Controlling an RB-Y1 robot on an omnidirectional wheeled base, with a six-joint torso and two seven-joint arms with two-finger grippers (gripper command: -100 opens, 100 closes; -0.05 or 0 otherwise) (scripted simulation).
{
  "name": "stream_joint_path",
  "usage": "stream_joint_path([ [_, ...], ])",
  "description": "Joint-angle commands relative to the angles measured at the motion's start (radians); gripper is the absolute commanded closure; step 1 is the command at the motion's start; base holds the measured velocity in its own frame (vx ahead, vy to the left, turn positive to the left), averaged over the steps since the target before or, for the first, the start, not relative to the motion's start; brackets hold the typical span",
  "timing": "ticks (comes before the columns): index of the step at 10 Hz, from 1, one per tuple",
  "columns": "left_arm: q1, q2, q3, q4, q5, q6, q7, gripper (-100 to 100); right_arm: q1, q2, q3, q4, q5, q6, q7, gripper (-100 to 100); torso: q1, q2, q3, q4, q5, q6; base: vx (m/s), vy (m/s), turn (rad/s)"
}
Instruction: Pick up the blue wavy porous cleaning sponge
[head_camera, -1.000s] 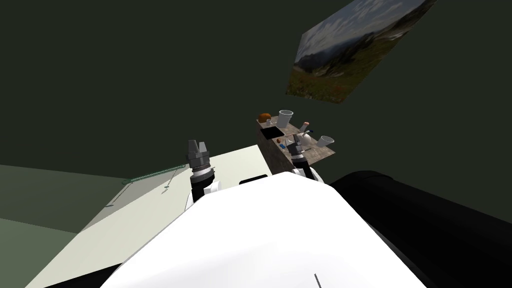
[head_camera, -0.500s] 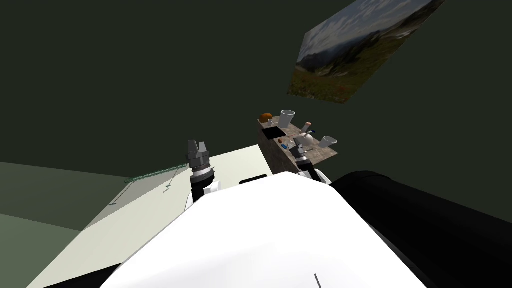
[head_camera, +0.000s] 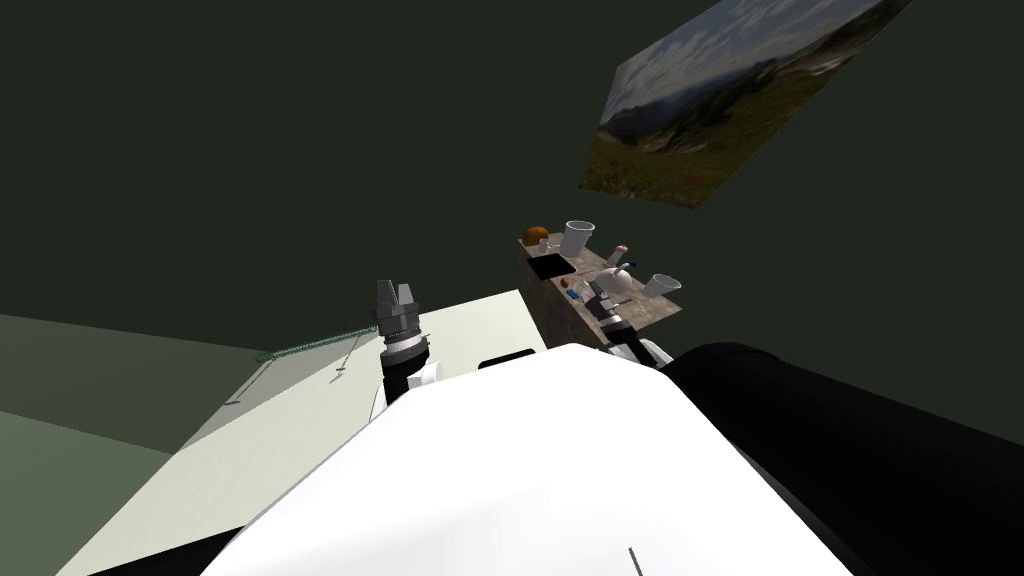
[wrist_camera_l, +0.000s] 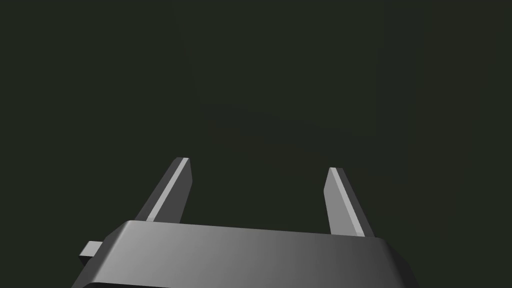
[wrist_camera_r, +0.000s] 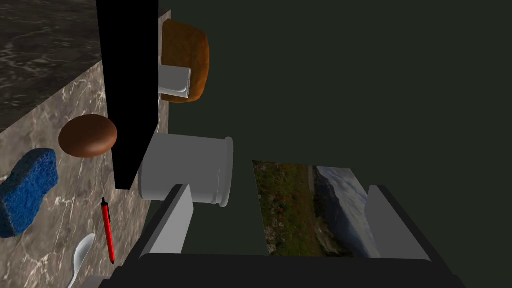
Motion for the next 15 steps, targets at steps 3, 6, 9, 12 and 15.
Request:
stream_joint_path([
  [3, 0.0, 0.0, 0.0, 0.0, 0.0, 0.0, 0.0, 0, 0.036, -0.106, -0.01, 0.08, -0.002, 0.002, -0.022, -100, 0.0, 0.0, 0.0, 0.0, 0.0, 0.0, 0.009, 0.023, 0.054],
  [6, 0.0, 0.0, 0.0, 0.0, 0.0, 0.0, 0.0, 0, 0.054, -0.174, -0.013, 0.115, -0.002, 0.006, -0.029, -100, 0.0, 0.0, 0.0, 0.0, 0.0, 0.0, 0.005, 0.021, 0.058],
  [9, 0.0, 0.0, 0.0, 0.0, 0.0, 0.0, 0.0, 0, 0.089, -0.265, -0.011, 0.185, 0.002, 0.017, -0.042, -100, 0.0, 0.0, 0.0, 0.0, 0.0, 0.0, 0.0, 0.02, 0.085],
  [12, 0.0, 0.0, 0.0, 0.0, 0.0, 0.0, 0.0, 0, 0.107, -0.331, -0.007, 0.219, 0.006, 0.024, -0.047, -100, 0.0, 0.001, 0.0, 0.0, 0.0, 0.0, -0.002, 0.017, 0.093],
  [15, 0.0, 0.0, 0.0, 0.0, 0.0, 0.0, 0.0, 0, 0.141, -0.421, 0.005, 0.283, 0.015, 0.042, -0.054, -100, -0.001, 0.001, 0.0, 0.0, 0.0, 0.0, -0.006, 0.012, 0.13],
])
